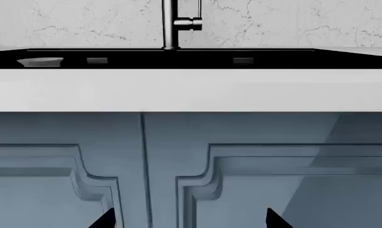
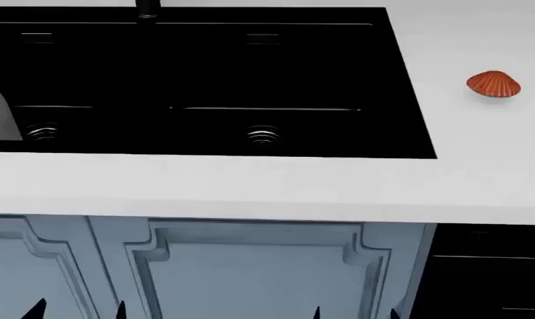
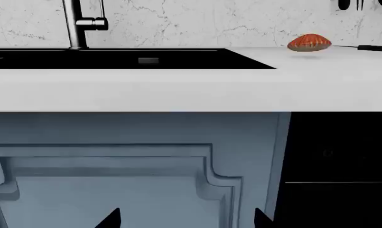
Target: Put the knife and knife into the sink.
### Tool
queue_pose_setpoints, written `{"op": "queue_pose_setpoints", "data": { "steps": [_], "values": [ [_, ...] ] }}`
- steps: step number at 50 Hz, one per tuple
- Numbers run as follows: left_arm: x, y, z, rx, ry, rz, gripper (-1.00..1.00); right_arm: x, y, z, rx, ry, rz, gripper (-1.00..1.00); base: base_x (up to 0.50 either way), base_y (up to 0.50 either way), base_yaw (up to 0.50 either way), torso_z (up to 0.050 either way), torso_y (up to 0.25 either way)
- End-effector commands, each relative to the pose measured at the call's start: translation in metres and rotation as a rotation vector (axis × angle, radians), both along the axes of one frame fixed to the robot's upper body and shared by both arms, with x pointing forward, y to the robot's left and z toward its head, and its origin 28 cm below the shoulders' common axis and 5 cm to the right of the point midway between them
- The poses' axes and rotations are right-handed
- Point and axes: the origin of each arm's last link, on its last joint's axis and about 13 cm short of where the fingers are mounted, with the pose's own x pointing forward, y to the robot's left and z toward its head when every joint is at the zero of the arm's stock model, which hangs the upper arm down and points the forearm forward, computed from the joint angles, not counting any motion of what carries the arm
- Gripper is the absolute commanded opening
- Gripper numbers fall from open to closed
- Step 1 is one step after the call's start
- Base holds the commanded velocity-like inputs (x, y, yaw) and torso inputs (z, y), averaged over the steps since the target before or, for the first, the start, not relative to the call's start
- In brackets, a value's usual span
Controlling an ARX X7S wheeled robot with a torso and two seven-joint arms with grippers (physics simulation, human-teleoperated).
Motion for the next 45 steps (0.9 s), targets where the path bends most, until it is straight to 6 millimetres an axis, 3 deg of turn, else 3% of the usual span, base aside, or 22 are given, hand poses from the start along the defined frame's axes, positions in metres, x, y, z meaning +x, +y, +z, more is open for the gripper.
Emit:
{"op": "queue_pose_setpoints", "data": {
  "steps": [1,5,21,37,42,45],
  "values": [
    [0.000,0.000,-0.002,0.000,0.000,0.000,1.00,0.000,0.000,0.000,0.000,0.000,0.013,1.00,0.00,0.00,0.00,0.000,0.000],
    [-0.002,-0.001,-0.004,-0.006,0.022,0.009,1.00,-0.004,-0.002,-0.009,-0.004,0.007,-0.005,1.00,0.00,0.00,0.00,0.000,0.000],
    [-0.004,0.000,-0.005,-0.029,0.034,0.002,1.00,-0.005,0.000,-0.002,-0.004,0.004,0.003,1.00,0.00,0.00,0.00,0.000,0.000],
    [-0.005,0.000,-0.005,-0.041,0.039,-0.002,1.00,-0.006,0.001,-0.012,-0.003,0.005,0.008,1.00,0.00,0.00,0.00,0.000,0.000],
    [-0.005,-0.002,0.012,-0.038,0.034,0.034,1.00,0.000,-0.004,0.008,0.020,-0.036,0.005,1.00,0.00,0.00,0.00,0.000,0.000],
    [-0.003,-0.002,0.035,-0.021,0.020,0.036,1.00,0.005,-0.009,0.041,0.003,-0.115,0.009,1.00,0.00,0.00,0.00,0.000,0.000]
  ]
}}
